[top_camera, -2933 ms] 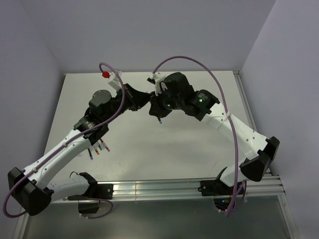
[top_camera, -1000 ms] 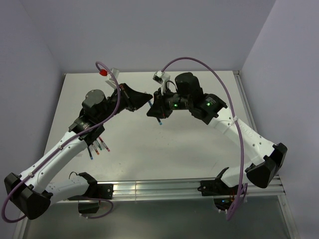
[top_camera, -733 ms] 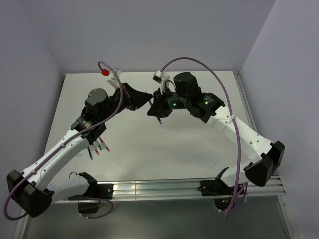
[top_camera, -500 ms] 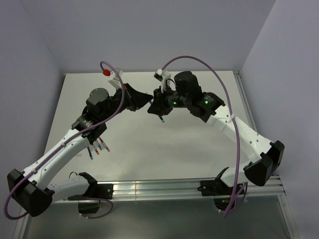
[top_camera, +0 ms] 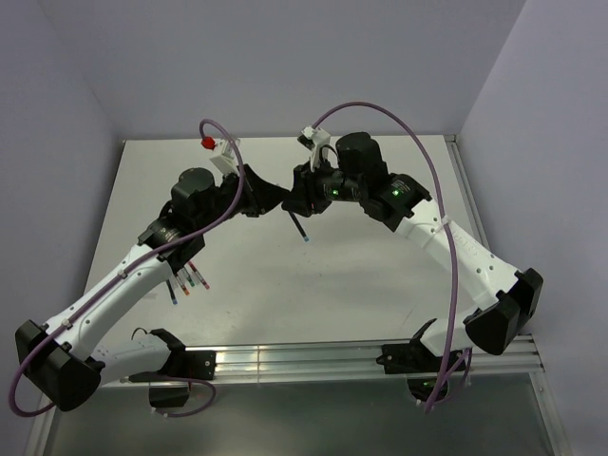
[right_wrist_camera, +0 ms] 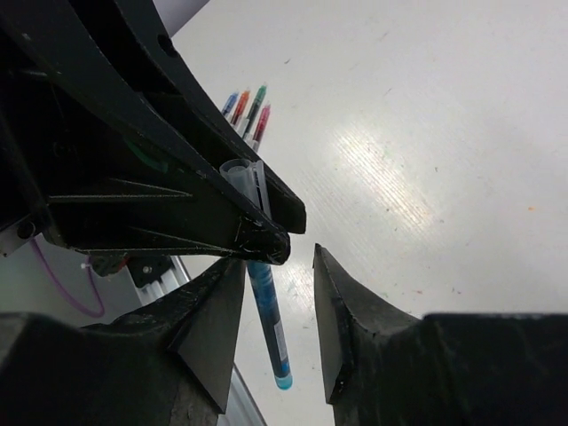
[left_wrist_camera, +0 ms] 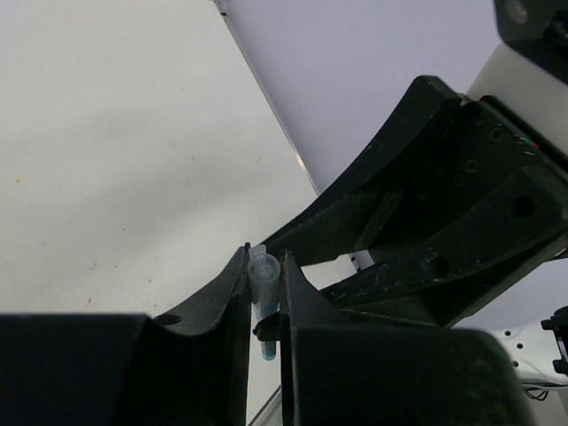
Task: Insert the pens into the pen caps
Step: Place the pen at the center of the board.
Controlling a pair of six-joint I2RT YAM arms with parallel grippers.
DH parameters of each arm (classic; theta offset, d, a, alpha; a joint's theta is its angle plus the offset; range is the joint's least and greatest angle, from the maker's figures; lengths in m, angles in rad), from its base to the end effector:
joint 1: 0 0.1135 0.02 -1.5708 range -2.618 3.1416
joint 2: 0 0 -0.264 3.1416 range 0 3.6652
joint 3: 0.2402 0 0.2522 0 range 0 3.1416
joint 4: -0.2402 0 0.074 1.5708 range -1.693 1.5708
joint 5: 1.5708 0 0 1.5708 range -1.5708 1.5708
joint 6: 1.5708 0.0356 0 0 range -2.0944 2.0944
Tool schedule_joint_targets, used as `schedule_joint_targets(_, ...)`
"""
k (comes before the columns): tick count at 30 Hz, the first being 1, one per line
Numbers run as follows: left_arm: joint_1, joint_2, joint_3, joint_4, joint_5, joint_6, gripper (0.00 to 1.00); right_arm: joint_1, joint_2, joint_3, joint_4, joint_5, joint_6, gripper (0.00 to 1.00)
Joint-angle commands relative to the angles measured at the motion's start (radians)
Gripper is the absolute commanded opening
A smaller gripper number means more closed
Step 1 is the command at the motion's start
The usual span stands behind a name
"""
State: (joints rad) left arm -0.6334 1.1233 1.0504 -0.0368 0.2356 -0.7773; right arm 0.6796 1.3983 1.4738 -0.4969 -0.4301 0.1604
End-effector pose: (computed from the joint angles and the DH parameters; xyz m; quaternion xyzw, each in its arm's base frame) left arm 0.2066 -0.1620 0.3816 0.0251 0.7434 -0.4962 0.4478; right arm 0.2329 0.2073 0.4084 -0.3226 0.7628 0.3801 0.4119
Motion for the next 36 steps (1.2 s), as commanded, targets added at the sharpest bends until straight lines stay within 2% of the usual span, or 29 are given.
schedule_joint_targets(1, -0.020, -0.002, 0.039, -0.160, 0.059, 0.035, 0.00, -0.045, -0.007, 0.066, 0.149, 0.145, -0.045, 0.44)
schedule_joint_targets(7, -0.006, 0.030, 0.106, -0.248, -0.068, 0.070, 0.00, -0.045, -0.082, 0.002, 0.147, 0.195, -0.047, 0.48)
schedule_joint_targets(14, -0.003, 0.124, 0.194, -0.307, -0.267, 0.115, 0.00, -0.046, -0.166, -0.066, 0.156, 0.359, -0.016, 0.51)
schedule_joint_targets(20, 0.000, 0.315, 0.328, -0.336, -0.419, 0.160, 0.00, -0.055, -0.157, -0.061, 0.136, 0.464, -0.001, 0.52)
schedule_joint_targets(24, 0.011, 0.525, 0.451, -0.380, -0.560, 0.234, 0.00, -0.061, -0.173, -0.078, 0.143, 0.478, -0.001, 0.52)
schedule_joint_targets(31, 0.064, 0.820, 0.727, -0.442, -0.567, 0.352, 0.00, -0.066, -0.194, -0.106, 0.146, 0.491, 0.004, 0.53)
schedule_joint_targets(36, 0.107, 0.967, 0.854, -0.465, -0.478, 0.381, 0.01, -0.072, -0.197, -0.113, 0.149, 0.487, 0.008, 0.54)
